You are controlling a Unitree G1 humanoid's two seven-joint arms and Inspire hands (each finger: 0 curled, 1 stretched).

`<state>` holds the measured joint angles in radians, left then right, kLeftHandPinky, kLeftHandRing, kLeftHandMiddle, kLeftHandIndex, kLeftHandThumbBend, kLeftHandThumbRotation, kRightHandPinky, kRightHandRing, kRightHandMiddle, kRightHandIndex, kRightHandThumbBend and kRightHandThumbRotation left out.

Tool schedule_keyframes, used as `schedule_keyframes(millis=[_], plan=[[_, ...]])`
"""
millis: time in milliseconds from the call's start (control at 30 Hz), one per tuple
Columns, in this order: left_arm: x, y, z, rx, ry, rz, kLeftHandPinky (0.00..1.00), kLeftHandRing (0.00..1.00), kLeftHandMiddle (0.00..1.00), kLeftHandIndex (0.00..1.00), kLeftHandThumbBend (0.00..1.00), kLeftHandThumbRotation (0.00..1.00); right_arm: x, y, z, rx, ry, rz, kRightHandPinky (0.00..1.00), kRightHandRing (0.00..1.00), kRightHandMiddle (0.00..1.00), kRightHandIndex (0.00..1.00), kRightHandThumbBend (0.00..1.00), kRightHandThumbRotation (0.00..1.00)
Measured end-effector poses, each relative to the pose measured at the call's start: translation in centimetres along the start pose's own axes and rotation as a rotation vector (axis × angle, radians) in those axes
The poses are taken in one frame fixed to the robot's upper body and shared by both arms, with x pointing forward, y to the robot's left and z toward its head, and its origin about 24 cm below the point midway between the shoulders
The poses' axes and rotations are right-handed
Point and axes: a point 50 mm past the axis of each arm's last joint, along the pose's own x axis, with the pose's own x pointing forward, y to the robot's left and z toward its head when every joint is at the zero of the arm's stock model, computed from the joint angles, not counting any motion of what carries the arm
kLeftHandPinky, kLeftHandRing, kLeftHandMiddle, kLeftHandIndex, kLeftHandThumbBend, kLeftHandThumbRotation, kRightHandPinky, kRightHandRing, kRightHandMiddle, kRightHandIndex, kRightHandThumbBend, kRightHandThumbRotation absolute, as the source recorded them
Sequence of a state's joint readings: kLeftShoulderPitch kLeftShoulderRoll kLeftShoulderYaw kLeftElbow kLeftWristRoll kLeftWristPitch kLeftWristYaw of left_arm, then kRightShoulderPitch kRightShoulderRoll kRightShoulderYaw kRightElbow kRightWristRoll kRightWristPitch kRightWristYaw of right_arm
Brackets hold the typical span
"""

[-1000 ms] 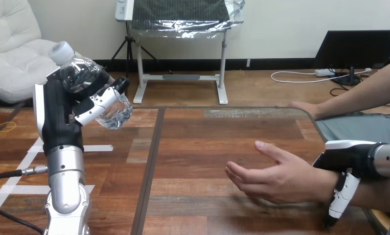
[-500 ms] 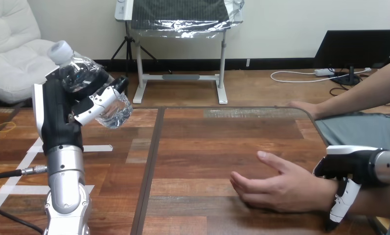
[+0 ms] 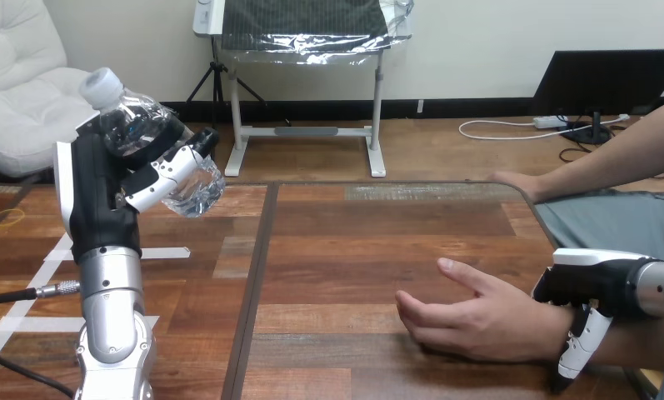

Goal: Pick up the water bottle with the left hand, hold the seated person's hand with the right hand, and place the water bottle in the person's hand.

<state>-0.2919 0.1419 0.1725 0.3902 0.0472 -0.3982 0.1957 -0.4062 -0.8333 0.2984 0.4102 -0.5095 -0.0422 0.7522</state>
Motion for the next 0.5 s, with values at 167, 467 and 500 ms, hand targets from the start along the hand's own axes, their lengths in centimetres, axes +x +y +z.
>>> schedule_keyframes(millis=[167,467,500], plan=[[0.04,-0.02,0.05,-0.001,-0.002,0.0,0.27,0.31,0.37,0.41,0.59,0.0,0.02,0.02,0.02,-0.006,-0.007,-0.017,0.23,0.32,0.4,0.37,0.9,0.0],[0.07,-0.02,0.08,0.0,-0.005,0.002,0.27,0.31,0.37,0.41,0.59,0.0,0.06,0.2,0.2,-0.027,-0.034,-0.039,0.24,0.33,0.41,0.37,0.89,0.0],[0.07,-0.02,0.08,0.0,-0.005,0.003,0.27,0.31,0.37,0.41,0.59,0.0,0.06,0.2,0.22,-0.029,-0.036,-0.04,0.25,0.35,0.42,0.37,0.88,0.0]])
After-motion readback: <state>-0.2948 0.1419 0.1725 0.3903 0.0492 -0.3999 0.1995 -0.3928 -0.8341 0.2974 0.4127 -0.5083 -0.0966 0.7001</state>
